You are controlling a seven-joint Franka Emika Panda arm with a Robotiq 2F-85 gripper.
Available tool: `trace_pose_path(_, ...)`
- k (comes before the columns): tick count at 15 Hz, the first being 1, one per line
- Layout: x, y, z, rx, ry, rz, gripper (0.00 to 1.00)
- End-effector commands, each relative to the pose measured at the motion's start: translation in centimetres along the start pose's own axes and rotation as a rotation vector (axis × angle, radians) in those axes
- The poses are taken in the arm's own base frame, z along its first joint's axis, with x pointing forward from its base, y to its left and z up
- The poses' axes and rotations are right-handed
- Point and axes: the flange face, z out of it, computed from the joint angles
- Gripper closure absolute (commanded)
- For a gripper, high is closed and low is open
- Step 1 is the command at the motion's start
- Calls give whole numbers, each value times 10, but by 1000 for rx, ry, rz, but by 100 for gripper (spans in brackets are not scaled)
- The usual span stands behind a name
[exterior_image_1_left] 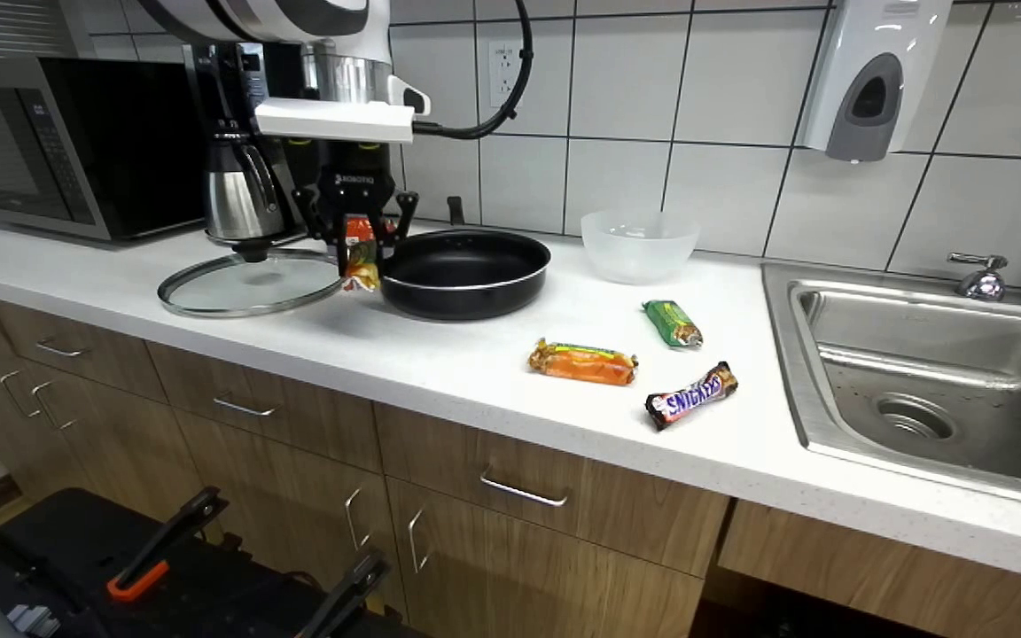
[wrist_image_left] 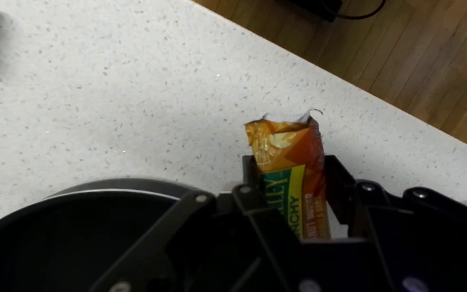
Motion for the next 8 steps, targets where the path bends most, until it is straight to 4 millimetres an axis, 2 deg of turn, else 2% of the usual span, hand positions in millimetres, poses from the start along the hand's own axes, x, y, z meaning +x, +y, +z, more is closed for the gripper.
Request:
trace_pose_path(1, 10, 28, -16, -18, 6, 21, 82)
trace_pose_path(8, 41, 70, -15, -29, 8, 73, 82)
